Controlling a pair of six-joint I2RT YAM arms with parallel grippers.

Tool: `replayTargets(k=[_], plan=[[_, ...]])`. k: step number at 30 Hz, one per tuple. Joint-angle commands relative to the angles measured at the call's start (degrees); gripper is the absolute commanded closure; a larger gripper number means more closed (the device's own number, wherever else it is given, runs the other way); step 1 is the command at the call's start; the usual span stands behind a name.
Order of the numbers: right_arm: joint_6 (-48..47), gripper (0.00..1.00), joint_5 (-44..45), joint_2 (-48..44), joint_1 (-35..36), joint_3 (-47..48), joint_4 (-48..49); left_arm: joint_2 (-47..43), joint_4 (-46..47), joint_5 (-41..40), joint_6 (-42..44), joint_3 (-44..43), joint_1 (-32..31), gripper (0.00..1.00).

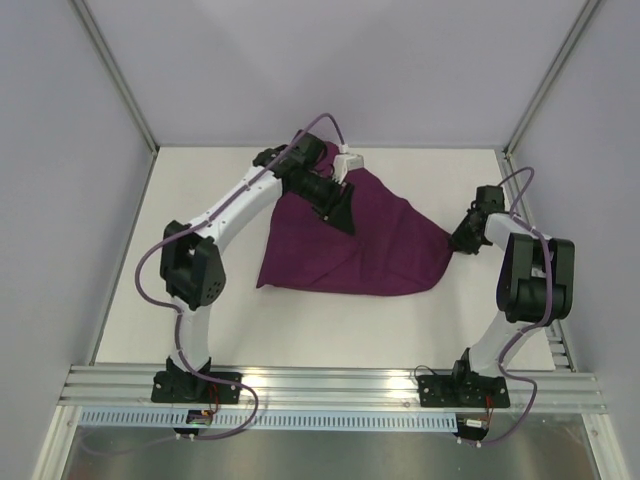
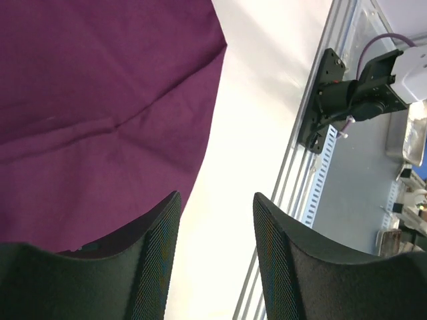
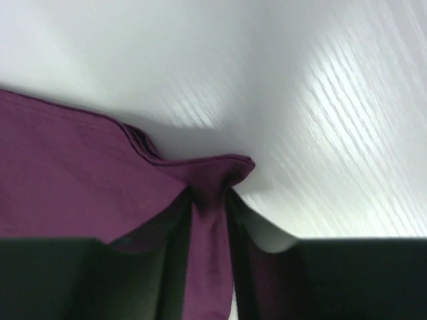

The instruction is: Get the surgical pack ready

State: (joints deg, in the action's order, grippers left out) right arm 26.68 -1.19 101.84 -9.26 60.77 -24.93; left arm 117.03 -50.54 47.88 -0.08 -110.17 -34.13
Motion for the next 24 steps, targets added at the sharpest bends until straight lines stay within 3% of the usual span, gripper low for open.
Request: replayTargets(k=[1,3,4,9,14,20,24], plan=[[1.53,0.78,-4.78,3.89,0.12,-1.88,2.51,-5.75,-7.28,-3.13,5.77,0.56,6.25,0.44],[2.24,0.88,-6.10,2.76,-0.23,-2.32,3.13,-8.30,-7.82,-6.29,7.54,4.67,8.98,0.44],[2.41,1.00,-7.76,2.23,-0.32,-2.50,3.83,-8.92,-7.64,-9.96,8.24,6.27,11.78,0.44],[3.91,0.99,-10.85,-4.97,0.29,-3.20,3.57,-12.26,-5.97,-12.63,10.53,16.64,20.84,0.44],[4.17,1.00,-6.55,-14.72,5.99,-1.28,-0.12,-12.71,-1.49,-21.24,13.00,26.30,22.35,0.47],[8.82,1.00,1.10,-20.80,22.51,0.83,-0.56,-15.35,4.66,-21.42,12.73,34.31,22.35,0.48],[11.46,1.00,6.71,-19.50,35.16,5.92,0.23,-13.24,6.24,-20.72,12.47,35.99,22.35,0.54]])
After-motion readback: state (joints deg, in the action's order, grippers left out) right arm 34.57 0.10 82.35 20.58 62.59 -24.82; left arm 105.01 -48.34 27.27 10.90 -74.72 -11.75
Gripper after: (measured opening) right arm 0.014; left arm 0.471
